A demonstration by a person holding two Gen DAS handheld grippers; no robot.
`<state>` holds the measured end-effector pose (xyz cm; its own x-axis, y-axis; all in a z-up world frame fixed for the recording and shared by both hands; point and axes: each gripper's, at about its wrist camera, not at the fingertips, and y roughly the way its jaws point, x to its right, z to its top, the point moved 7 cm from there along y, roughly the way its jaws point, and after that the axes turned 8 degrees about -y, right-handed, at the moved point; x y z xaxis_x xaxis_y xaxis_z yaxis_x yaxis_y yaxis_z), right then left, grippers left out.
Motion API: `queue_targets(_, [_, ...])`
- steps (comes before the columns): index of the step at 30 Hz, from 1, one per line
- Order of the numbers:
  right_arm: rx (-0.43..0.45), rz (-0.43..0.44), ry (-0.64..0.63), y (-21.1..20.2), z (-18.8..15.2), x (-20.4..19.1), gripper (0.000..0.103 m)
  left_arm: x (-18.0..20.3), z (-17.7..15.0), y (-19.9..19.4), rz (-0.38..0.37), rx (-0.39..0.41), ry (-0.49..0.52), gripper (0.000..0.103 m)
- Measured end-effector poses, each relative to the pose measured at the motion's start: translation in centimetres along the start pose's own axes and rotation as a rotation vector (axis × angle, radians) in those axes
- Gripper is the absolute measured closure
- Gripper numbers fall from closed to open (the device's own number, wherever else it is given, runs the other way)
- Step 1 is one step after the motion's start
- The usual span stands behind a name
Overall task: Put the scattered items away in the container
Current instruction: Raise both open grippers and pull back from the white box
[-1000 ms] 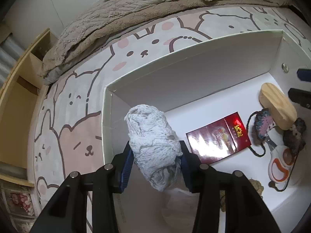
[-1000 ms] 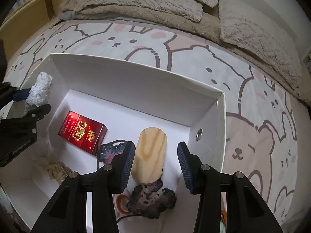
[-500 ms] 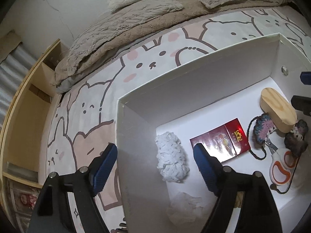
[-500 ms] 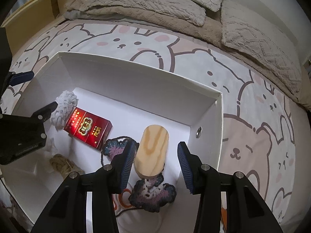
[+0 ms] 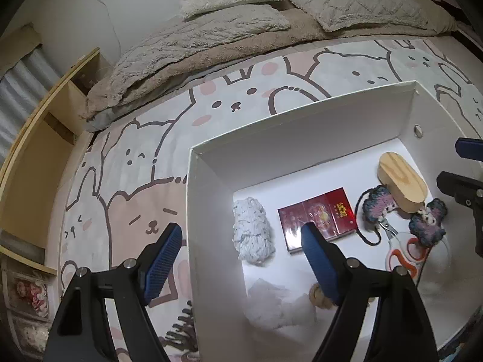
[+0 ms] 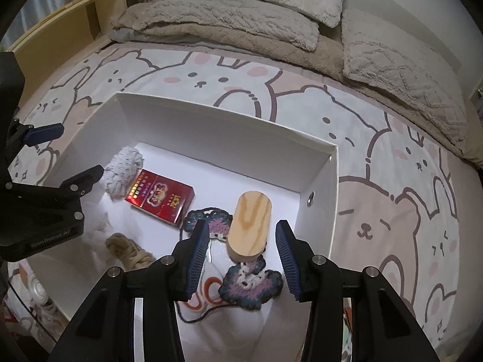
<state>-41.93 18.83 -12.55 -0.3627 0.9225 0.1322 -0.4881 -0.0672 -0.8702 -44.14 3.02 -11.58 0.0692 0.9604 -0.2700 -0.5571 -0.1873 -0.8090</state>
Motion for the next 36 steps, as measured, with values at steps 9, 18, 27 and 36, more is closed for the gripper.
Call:
queue_targets(9, [0.055,-0.035,0.036,-4.1,0.1,0.1,0.044,-1.4,-0.1,-3.7,-0.021,0.048,-0.074,0.011])
queue_targets(18, [0.100,-0.109,0.053,-8.4,0.2,0.0,0.000,-3.5,-0.6,-7.7,-0.077,0.070,-0.169,0.001])
queue_targets(27, [0.161,-0.107,0.051,-13.2,0.3,-1.3,0.000,-5.4,-1.0,-12.3,-0.118,0.119,-0.243,0.000])
queue_targets(36, [0.227,-0.121,0.063,-18.3,-0.4,-2.2,0.000,-6.7,-2.2,-17.7,-0.118,0.169,-0.251,0.000])
